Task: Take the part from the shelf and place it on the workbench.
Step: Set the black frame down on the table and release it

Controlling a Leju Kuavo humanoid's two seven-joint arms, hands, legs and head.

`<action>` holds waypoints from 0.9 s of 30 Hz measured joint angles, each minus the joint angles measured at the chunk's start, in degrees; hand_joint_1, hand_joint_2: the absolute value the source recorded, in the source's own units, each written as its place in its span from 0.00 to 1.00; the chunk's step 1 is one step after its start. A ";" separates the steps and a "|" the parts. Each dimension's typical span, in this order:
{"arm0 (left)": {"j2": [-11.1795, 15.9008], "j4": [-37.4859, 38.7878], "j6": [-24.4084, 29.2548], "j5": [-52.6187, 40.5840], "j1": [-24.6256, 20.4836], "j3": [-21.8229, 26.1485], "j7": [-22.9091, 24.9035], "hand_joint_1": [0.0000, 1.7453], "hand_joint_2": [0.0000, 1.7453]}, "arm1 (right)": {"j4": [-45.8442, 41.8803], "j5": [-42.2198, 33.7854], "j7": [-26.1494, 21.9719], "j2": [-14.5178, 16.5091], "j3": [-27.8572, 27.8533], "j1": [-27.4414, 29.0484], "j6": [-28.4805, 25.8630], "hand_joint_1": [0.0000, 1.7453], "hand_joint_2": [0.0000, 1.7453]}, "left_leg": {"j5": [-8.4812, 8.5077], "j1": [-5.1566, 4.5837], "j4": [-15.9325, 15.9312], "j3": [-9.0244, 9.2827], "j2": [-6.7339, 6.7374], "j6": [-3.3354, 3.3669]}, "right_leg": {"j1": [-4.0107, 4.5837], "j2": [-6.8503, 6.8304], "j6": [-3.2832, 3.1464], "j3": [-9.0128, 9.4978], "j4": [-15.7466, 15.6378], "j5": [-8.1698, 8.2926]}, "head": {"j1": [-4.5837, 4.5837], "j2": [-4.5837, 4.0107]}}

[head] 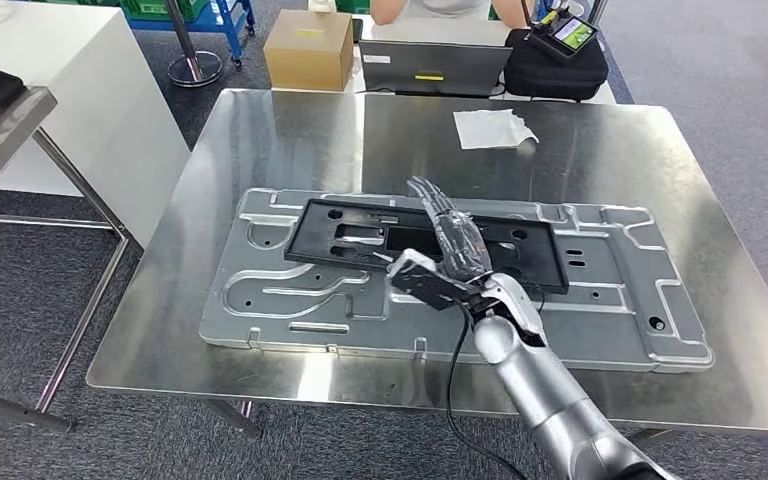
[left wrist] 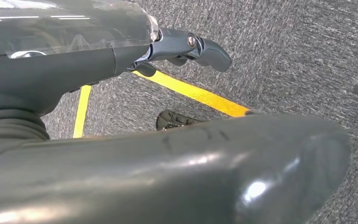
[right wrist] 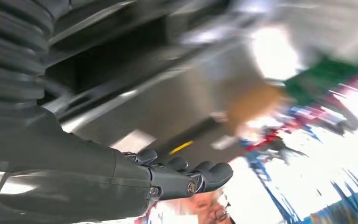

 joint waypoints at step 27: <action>-0.70 -0.28 -0.67 -1.79 0.03 3.19 0.79 0.00 0.00 | -53.39 -31.57 -14.34 1.43 -21.96 40.33 7.28 0.00 0.00 | 0.31 -0.10 0.15 -0.22 -0.14 0.99 | -0.37 -0.20 1.02 0.34 -0.41 0.36 | 0.00 0.00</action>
